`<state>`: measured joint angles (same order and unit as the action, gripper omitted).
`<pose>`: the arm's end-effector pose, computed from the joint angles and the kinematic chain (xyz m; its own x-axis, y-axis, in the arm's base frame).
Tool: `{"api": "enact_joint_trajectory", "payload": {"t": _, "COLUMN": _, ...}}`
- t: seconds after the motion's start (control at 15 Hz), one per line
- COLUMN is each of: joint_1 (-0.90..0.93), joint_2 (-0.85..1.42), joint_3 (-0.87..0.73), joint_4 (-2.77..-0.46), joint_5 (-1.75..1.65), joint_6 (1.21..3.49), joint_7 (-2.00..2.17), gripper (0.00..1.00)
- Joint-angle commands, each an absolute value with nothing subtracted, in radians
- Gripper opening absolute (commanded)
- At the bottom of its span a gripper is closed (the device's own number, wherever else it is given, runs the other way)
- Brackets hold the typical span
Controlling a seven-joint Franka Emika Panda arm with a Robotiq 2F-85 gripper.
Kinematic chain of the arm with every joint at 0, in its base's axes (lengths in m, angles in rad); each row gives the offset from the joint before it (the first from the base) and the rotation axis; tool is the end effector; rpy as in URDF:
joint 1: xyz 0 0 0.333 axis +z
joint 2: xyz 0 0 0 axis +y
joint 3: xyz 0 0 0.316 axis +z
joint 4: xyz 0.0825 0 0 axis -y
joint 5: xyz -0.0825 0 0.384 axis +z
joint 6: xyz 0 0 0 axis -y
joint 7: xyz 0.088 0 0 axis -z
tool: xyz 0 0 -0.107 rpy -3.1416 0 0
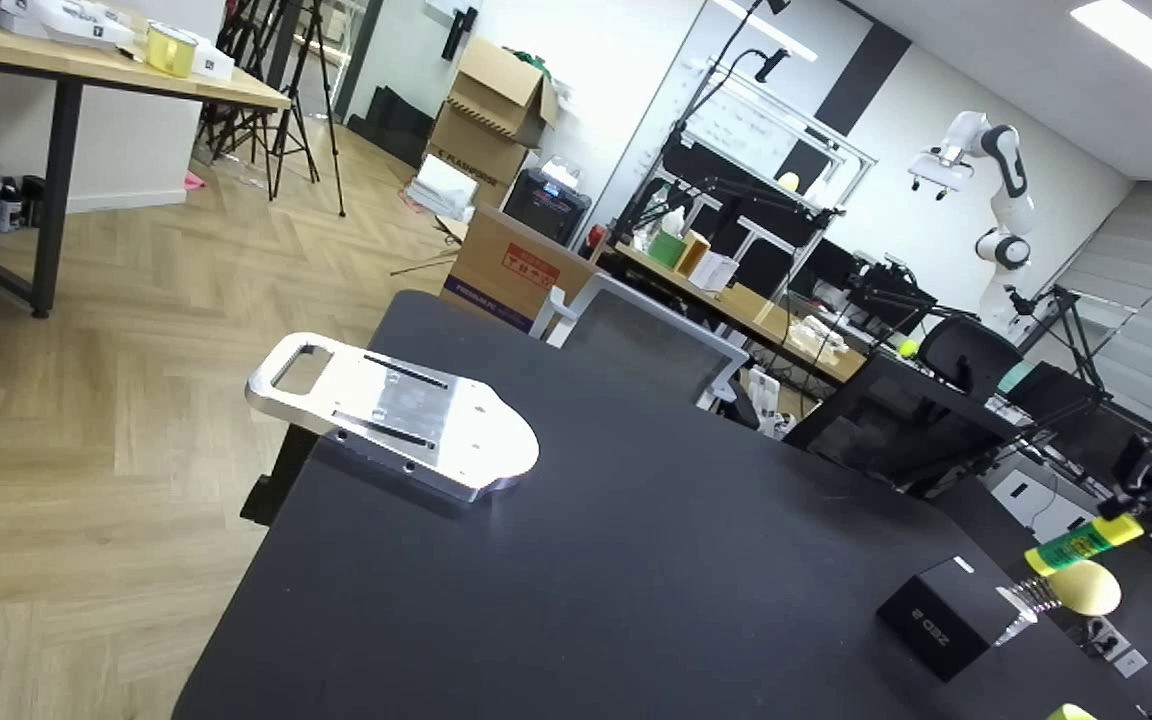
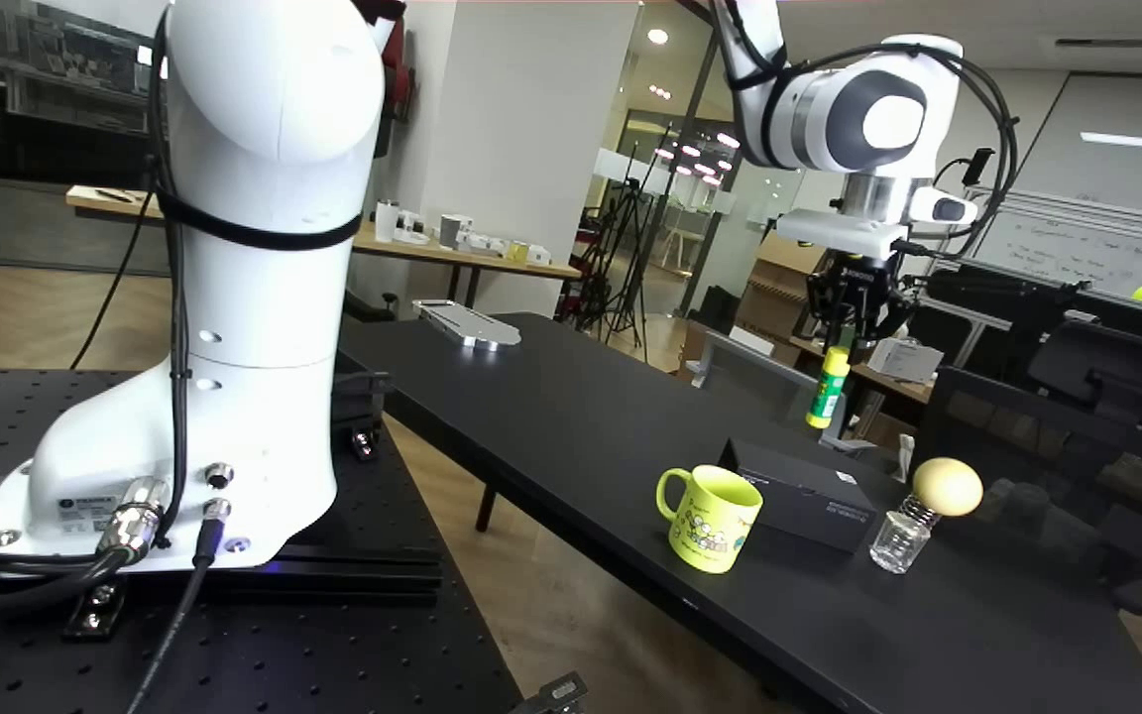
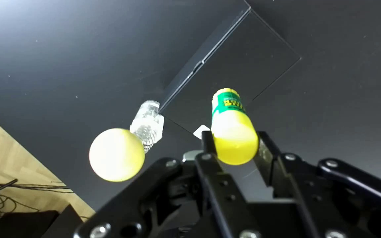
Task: Remove the glue stick from the mug cup and place it on the table
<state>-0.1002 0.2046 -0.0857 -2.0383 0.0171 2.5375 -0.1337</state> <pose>0.6018 -0.1115 0.3747 0.9562 -0.0516 0.2880 -0.0667 -0.9969 0.0428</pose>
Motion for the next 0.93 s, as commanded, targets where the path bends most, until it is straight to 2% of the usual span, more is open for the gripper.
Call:
{"api": "enact_joint_trajectory", "payload": {"t": 0.0, "joint_1": -0.091, "joint_2": 0.373, "joint_3": -0.072, "joint_4": -1.814, "joint_5": 0.015, "joint_6": 2.515, "joint_7": -0.092, "gripper": 0.09}}
{"api": "enact_joint_trajectory", "payload": {"t": 0.53, "joint_1": -0.067, "joint_2": 0.671, "joint_3": -0.038, "joint_4": -1.454, "joint_5": 0.012, "joint_6": 2.477, "joint_7": -0.074, "gripper": 0.09}}
{"api": "enact_joint_trajectory", "payload": {"t": 0.87, "joint_1": -0.061, "joint_2": 0.840, "joint_3": -0.027, "joint_4": -1.231, "joint_5": 0.021, "joint_6": 2.321, "joint_7": -0.054, "gripper": 0.09}}
